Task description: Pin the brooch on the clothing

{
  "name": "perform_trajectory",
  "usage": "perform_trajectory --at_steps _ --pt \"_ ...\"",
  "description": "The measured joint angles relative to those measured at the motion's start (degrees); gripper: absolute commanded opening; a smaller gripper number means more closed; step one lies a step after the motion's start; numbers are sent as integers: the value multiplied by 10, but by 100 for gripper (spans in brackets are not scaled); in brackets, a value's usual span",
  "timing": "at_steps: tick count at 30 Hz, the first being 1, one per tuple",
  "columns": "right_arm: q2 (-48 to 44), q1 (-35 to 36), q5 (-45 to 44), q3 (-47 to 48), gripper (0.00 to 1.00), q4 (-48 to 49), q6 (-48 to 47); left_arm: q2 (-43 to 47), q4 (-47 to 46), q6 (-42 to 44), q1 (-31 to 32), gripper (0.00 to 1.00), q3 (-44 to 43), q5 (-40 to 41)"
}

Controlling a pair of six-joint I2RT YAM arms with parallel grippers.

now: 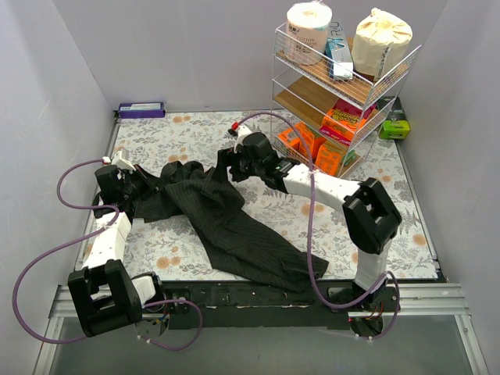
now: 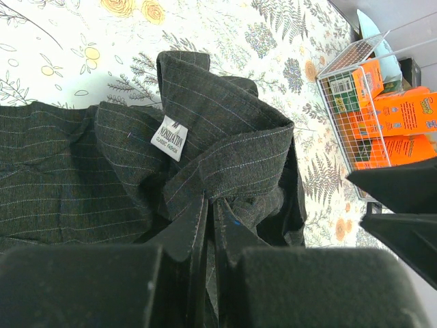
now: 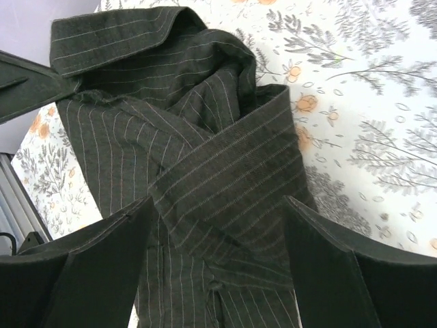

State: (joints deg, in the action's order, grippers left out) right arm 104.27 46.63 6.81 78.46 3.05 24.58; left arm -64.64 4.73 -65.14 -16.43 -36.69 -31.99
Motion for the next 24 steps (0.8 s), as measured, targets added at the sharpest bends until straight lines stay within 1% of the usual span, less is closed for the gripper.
perform_trajectory --at_steps 7,10,13,14,15,16,17,19,20,21,23,24 --pt "109 6 11 102 82 -6 25 0 0 0 0 0 0 0" --pt "142 6 -4 144 83 -25 27 0 0 0 0 0 0 0" --pt "172 9 -32 186 81 -54 26 0 0 0 0 0 0 0" --pt "179 10 -40 195 78 -61 25 0 0 0 0 0 0 0" --pt "188 11 -51 204 69 -70 23 0 0 0 0 0 0 0" --pt "196 12 -59 211 65 -78 22 0 0 0 0 0 0 0" --pt "202 12 -64 215 56 -85 19 0 0 0 0 0 0 0" --pt "212 13 -69 216 47 -96 16 0 0 0 0 0 0 0" --pt "217 14 -69 216 34 -99 16 0 0 0 0 0 0 0" --pt "222 14 -68 216 27 -103 15 0 0 0 0 0 0 0" --pt "228 14 -68 216 14 -107 12 0 0 0 0 0 0 -1" --pt "229 14 -68 215 12 -110 11 0 0 0 0 0 0 0"
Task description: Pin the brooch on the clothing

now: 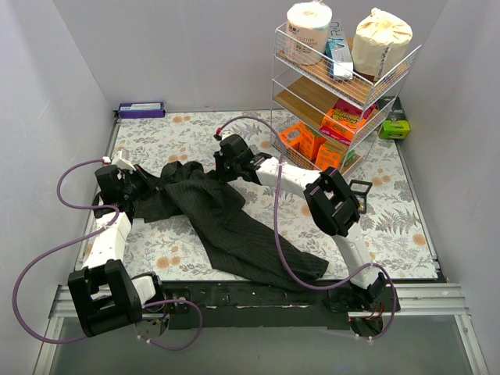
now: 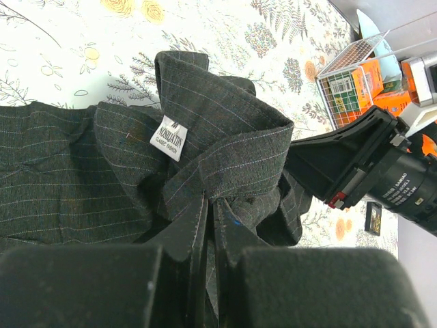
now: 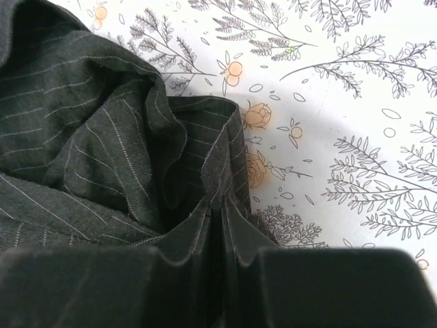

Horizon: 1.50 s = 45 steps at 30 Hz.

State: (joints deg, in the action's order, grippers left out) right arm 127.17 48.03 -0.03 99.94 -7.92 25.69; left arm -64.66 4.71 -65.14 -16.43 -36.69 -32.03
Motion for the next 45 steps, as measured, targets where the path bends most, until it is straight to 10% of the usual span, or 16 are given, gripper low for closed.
perform_trajectory --at_steps 14,23,33,45 --pt "-142 22 -156 -15 1 -57 -65 0 0 0 0 0 0 4" --pt "-273 183 -282 -61 2 7 -156 1 1 0 0 0 0 9" --pt "-163 242 -141 -178 63 -69 -88 1 7 2 0 0 0 12" --pt "-260 88 -98 -144 69 -40 -77 4 9 3 0 0 0 14"
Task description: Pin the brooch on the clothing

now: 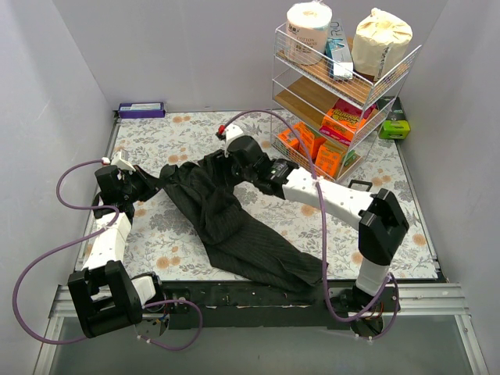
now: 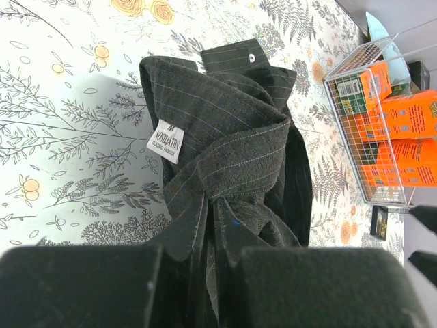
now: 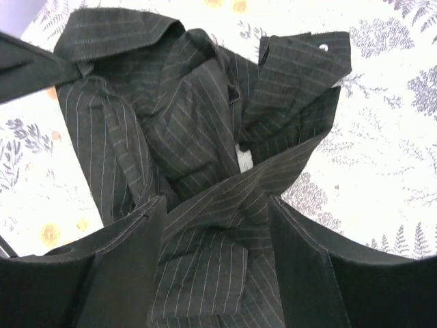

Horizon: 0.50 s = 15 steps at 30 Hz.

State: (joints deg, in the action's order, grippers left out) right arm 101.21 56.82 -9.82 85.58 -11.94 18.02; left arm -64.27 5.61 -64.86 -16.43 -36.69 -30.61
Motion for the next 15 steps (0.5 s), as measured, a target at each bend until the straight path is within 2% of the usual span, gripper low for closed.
perform_trajectory --at_steps 3,15 --pt "12 -20 16 22 69 3 0 0 0 1 0 0 0 0" --pt "126 -2 66 45 68 7 36 0 0 1 0 0 0 0"
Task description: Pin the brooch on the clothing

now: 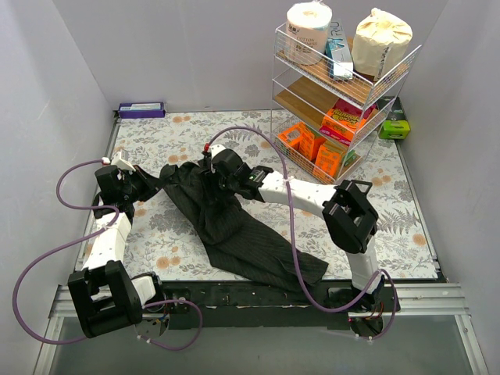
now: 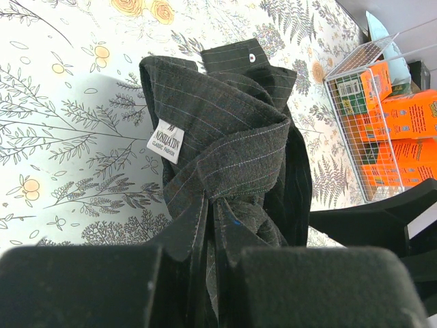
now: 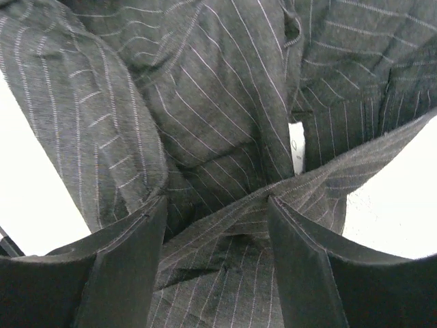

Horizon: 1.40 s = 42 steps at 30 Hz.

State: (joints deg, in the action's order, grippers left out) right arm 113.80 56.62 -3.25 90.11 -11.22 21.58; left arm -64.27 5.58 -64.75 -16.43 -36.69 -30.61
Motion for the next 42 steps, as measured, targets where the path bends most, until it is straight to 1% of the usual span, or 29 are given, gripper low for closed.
perform_trajectory --at_steps 8,10,11,13,14,17,21,24,25,27,31,33,36,39,42 --pt "-8 -4 -15 -37 69 -2 21 0 0 0 0 0 0 0" --pt "-9 -6 -15 -50 65 -1 23 0 0 0 0 0 0 0" --pt "-9 -7 -12 -56 53 1 25 0 0 0 0 0 0 0" --pt "-9 -11 -10 -64 35 2 26 0 0 0 0 0 0 0" --pt "-9 -13 -8 -64 19 1 27 0 0 0 0 0 0 0" --pt "-11 -20 -8 -63 1 2 24 2 -1 0 0 0 0 2" --pt "-38 -29 -28 -62 1 -25 8 21 -8 -23 0 0 0 13" --pt "-91 -37 -61 -49 1 -59 -21 45 -9 -54 0 0 -20 24" --pt "-114 -41 -73 -41 1 -69 -30 53 -8 -68 0 0 -40 31" --pt "-166 -48 -103 -22 1 -77 -54 58 0 -91 0 0 -93 43" --pt "-276 -58 -161 15 1 -79 -103 59 -15 -150 0 0 -239 73" --pt "-319 -59 -184 35 1 -68 -129 61 -21 -174 0 0 -306 86" --pt "-375 -59 -214 69 1 -46 -171 55 -37 -204 0 0 -430 102" --pt "-425 -59 -229 77 1 -17 -205 56 -72 -212 0 0 -525 104" --pt "-466 -59 -230 75 1 5 -229 77 -104 -194 0 0 -591 103"
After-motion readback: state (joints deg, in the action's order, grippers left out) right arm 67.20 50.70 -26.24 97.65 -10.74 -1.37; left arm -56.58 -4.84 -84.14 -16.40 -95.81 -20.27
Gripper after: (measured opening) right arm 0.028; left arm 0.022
